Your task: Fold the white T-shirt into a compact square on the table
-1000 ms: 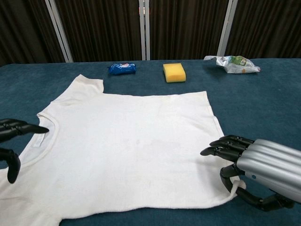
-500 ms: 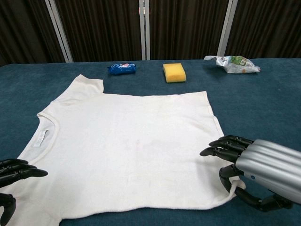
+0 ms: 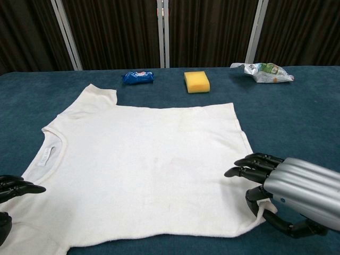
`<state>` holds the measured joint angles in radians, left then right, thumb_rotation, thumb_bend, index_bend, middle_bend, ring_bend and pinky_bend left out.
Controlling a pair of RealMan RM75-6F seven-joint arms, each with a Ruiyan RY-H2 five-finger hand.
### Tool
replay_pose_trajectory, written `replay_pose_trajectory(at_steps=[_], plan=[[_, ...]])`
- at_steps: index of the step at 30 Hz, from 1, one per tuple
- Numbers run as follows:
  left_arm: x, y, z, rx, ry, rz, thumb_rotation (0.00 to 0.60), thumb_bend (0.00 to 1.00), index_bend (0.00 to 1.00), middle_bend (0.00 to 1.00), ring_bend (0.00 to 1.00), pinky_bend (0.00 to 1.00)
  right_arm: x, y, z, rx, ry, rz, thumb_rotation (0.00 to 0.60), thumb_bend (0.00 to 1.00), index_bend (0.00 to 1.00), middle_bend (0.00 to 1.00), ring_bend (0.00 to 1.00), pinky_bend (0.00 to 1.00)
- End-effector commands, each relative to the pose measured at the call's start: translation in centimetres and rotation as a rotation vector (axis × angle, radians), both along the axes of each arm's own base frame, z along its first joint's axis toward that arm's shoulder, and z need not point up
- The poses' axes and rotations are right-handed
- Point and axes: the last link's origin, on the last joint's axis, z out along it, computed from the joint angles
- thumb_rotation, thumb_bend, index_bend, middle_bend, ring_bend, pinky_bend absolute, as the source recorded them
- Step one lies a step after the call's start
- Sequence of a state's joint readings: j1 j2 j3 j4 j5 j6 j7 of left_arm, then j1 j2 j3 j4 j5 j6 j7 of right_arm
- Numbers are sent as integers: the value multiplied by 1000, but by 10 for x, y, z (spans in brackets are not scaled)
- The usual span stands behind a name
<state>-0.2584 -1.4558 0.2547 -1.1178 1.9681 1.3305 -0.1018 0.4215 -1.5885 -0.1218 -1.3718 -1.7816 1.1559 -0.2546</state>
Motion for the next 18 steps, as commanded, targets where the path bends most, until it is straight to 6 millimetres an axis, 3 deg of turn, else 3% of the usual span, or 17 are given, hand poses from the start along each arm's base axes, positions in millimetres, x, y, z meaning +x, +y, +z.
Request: replay_pose_trajectory(at_steps=[1,18], plan=[[-2,1,-1,-3,11,1,600,136,505,0,0,0,0,0,0,0,-1,-2,600,535,693,100,0,0],[-7,0,-4,-4,-11,35,600,137,505,0,0,0,1,1,-1,6,3,-2,600,536,697,103,0,0]])
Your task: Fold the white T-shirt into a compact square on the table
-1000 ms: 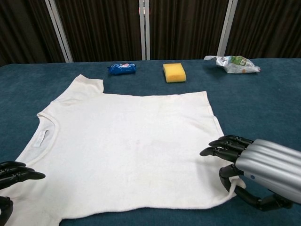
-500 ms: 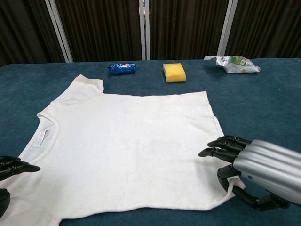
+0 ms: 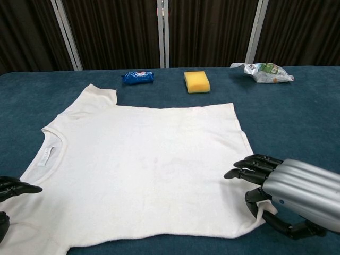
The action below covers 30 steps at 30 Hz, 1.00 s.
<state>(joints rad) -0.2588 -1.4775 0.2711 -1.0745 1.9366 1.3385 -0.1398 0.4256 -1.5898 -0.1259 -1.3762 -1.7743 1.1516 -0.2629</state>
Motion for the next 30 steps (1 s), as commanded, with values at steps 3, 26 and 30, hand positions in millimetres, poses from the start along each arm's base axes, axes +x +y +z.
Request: replay_pose_trajectory(at_steps=[3,26,30], plan=[[1,-1,-7,-10,-9,0,600,136,505,0,0,0,1,0,0,0,-2,0,600,536,699,105,0,0],[26,10,-8,1,-41,-59,600,185,505,0,0,0,2,1,-2,-2,-4,4,600,538,702,108,0,0],[27,11,-9,-3,-35,-56,600,188,505,0,0,0,2,1,-2,-3,-4,3,600,538,702,108,0,0]])
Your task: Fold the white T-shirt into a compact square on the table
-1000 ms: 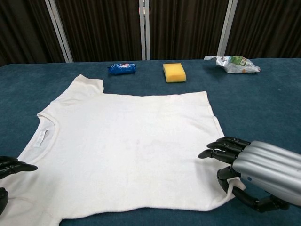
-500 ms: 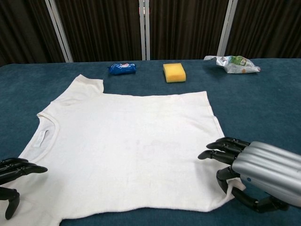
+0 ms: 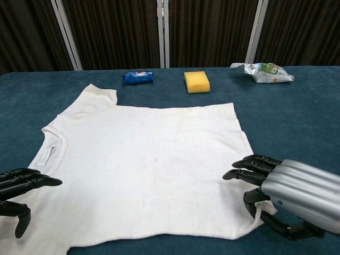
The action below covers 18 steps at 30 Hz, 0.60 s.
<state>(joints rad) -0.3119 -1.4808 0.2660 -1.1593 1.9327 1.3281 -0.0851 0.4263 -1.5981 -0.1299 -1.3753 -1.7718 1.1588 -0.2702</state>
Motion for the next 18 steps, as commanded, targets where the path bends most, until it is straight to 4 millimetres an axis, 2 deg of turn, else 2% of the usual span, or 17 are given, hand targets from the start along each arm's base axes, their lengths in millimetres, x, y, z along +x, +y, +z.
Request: replay_pose_trajectory(at_steps=[1,7,14,18], plan=[[0,0,0,-3,4,2,600,195,505,0,0,0,0,0,0,0,0,0,600,538,703,109,0,0],[-1,0,-2,-12,12,6,600,278,505,0,0,0,1,0,-1,1,2,1,600,538,703,110,0,0],[0,0,-2,-18,13,7,600,321,505,0,0,0,2,0,-1,1,0,3,600,540,707,110,0,0],[0,1,-3,-19,12,15,600,397,506,0,0,0,2,0,0,1,1,4,600,539,709,111,0,0]])
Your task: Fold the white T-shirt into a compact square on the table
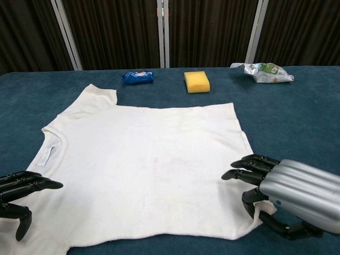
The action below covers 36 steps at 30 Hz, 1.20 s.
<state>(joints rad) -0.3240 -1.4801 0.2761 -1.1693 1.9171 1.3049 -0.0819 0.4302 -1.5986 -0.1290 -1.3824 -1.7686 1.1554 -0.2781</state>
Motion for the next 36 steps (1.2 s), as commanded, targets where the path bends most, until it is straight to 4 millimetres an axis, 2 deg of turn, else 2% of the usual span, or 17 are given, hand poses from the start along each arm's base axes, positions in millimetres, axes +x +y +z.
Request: replay_pose_trajectory(at_steps=[1,6,14,19,28,36], plan=[[0,1,-1,-3,-3,9,600,412,506,0,0,0,0,0,0,0,0,1,600,539,709,111,0,0],[0,2,-3,-9,-3,26,600,433,531,0,0,0,1,0,0,2,1,2,600,539,709,111,0,0],[4,3,-4,-25,-38,67,600,493,712,0,0,0,1,0,0,5,-1,1,600,539,715,113,0,0],[5,3,-2,-31,-61,88,600,524,771,0,0,0,-2,0,1,12,-3,-2,600,540,715,117,0,0],[11,2,12,-32,-101,100,600,557,795,0,0,0,0,4,7,48,-42,12,600,540,716,122,0,0],[13,-5,36,-39,-134,96,600,558,803,0,0,0,7,12,19,114,-93,54,600,539,716,130,0,0]])
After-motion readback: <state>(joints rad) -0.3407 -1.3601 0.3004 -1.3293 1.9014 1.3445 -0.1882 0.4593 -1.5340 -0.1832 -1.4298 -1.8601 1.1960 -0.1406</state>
